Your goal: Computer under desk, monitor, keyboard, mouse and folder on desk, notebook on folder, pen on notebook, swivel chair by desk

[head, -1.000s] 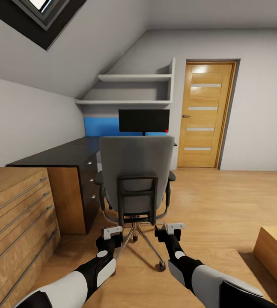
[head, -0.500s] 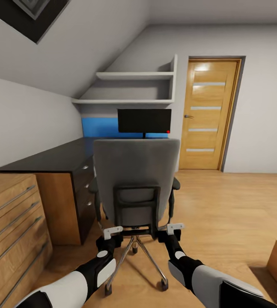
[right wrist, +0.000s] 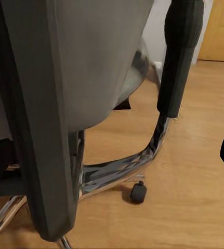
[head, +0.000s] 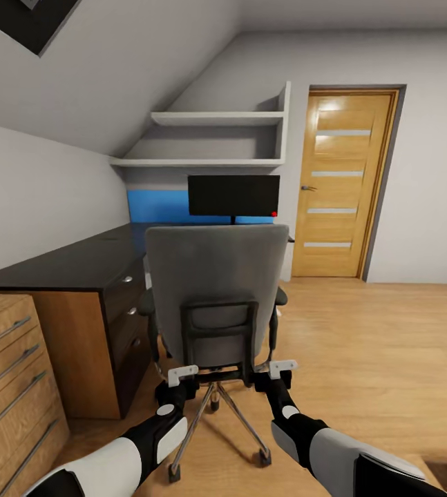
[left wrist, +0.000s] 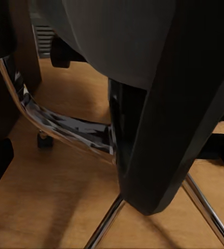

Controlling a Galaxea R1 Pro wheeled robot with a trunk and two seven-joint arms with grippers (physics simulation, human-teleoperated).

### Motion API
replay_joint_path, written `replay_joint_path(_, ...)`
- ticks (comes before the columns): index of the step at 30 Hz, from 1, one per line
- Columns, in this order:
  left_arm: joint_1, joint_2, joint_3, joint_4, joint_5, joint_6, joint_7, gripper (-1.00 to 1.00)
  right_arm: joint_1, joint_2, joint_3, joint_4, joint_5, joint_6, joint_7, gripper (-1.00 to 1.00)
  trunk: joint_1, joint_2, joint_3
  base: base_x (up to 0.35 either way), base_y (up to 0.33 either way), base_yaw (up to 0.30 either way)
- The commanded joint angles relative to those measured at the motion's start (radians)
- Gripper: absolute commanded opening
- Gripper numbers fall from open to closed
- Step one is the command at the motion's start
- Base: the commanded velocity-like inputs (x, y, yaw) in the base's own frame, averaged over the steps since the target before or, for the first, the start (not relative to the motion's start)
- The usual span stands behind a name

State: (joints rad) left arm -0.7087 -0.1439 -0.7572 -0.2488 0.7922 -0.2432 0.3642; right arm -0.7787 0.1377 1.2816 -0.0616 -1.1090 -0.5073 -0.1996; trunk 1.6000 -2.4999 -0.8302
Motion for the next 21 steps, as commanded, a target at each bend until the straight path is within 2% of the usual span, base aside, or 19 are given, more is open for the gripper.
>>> replay_joint_path(1, -0.001, 0.000, -0.004, 0.000, 0.007, -0.005, 0.007, 1.00, -0.001, 0.000, 0.001, 0.000, -0.009, -0.002, -0.009, 1.00, 0.000, 0.000, -0.001, 0.328, 0.000, 0.000)
replay_joint_path(12, -0.001, 0.000, -0.004, 0.000, 0.007, -0.005, 0.007, 1.00, 0.000, 0.000, 0.001, -0.001, -0.007, -0.002, -0.007, 1.00, 0.000, 0.000, -0.001, 0.328, 0.001, 0.000)
replay_joint_path(17, -0.001, 0.001, -0.004, 0.000, 0.007, -0.005, 0.007, 1.00, 0.001, 0.000, 0.001, -0.001, -0.002, -0.002, -0.001, 1.00, 0.000, 0.000, -0.001, 0.286, 0.119, 0.000)
replay_joint_path(18, 0.000, 0.001, -0.004, 0.000, 0.007, -0.005, 0.007, 1.00, 0.002, 0.000, 0.002, -0.001, 0.007, -0.001, 0.007, 1.00, 0.000, 0.000, -0.001, 0.232, 0.219, 0.000)
replay_joint_path(19, -0.001, 0.001, -0.004, 0.000, 0.006, -0.005, 0.007, 1.00, 0.005, 0.000, 0.002, -0.001, 0.108, 0.003, 0.043, 1.00, 0.000, 0.000, -0.001, 0.061, 0.309, 0.000)
replay_joint_path(21, -0.001, 0.001, -0.004, 0.000, 0.006, -0.005, 0.007, 1.00, 0.009, 0.000, 0.002, -0.001, 0.151, 0.005, 0.048, 1.00, 0.000, 0.000, -0.001, 0.032, 0.321, 0.000)
